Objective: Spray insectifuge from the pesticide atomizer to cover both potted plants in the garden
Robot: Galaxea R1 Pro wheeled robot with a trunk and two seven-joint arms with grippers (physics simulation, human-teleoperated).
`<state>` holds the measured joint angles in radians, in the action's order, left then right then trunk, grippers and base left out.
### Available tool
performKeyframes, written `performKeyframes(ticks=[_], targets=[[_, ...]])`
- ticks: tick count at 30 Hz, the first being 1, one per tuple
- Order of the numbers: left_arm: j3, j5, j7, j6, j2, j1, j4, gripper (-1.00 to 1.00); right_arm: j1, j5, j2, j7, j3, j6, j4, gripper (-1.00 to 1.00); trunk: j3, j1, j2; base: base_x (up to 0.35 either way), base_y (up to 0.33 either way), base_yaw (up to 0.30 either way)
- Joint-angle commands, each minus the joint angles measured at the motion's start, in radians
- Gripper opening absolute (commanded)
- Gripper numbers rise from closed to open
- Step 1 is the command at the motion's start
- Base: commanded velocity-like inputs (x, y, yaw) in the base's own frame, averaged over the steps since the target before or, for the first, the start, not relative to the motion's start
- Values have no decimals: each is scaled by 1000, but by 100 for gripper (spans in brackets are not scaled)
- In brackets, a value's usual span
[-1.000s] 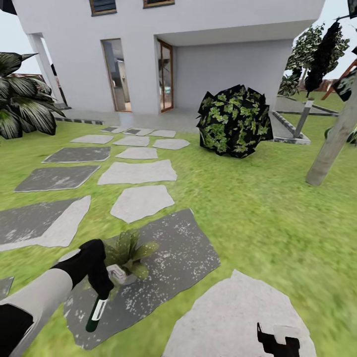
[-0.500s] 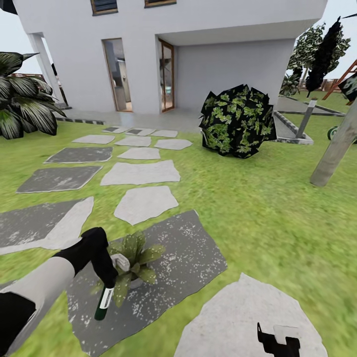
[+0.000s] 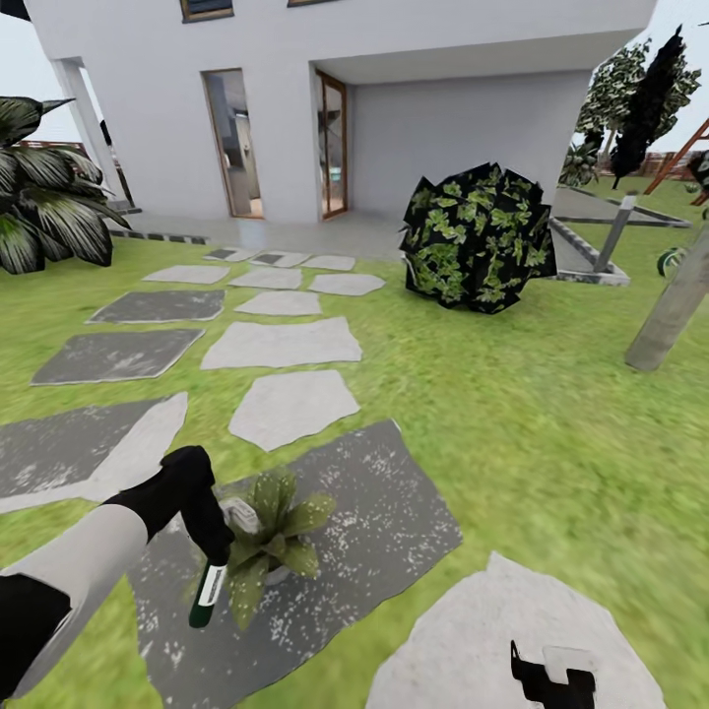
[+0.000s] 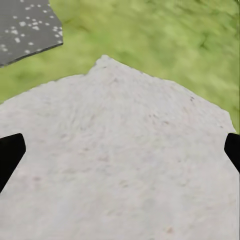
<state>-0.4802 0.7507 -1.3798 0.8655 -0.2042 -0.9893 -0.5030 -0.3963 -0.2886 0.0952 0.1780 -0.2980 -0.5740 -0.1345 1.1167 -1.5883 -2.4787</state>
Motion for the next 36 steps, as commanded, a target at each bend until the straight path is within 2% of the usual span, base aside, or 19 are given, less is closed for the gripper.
performKeyframes(ticks=[1,7,12,18,26,28,30,31,36], targets=[[-3,6,-9,10,5,0,-3,-100,-1,-11,0,6,-4,-3,2,100,0,0,0,59,319,-194],[-3,6,-9,12,1,0,-3,-100,-1,-11,0,6,-4,-3,2,100,-5,0,0,-9,317,-254],[-3,3,-10,12,3,0,-3,-100,-1,-11,0,6,-4,-3,1,100,-6,0,0,-7,68,-84],[-3,1,-10,11,9,0,-2,-100,-1,-11,0,6,-4,-3,1,100,-6,0,0,89,245,-11],[-5,1,-10,10,9,1,-2,-100,-1,-11,0,6,-4,-3,2,100,-6,0,0,43,59,-229],[-25,1,-10,8,8,1,-2,-100,-1,-11,0,6,-4,-3,2,100,-7,0,0,1,1,-236],[-77,0,-11,-12,1,1,-1,-100,-1,-11,0,6,-4,-3,2,100,-7,0,0,0,0,-86],[-92,0,-13,-22,-3,1,1,-100,-1,-11,0,6,-4,-3,2,100,-7,0,0,0,0,-30],[-110,5,-96,-42,-7,1,0,-100,-1,-11,0,6,-4,-3,3,100,-7,0,0,0,0,-8]])
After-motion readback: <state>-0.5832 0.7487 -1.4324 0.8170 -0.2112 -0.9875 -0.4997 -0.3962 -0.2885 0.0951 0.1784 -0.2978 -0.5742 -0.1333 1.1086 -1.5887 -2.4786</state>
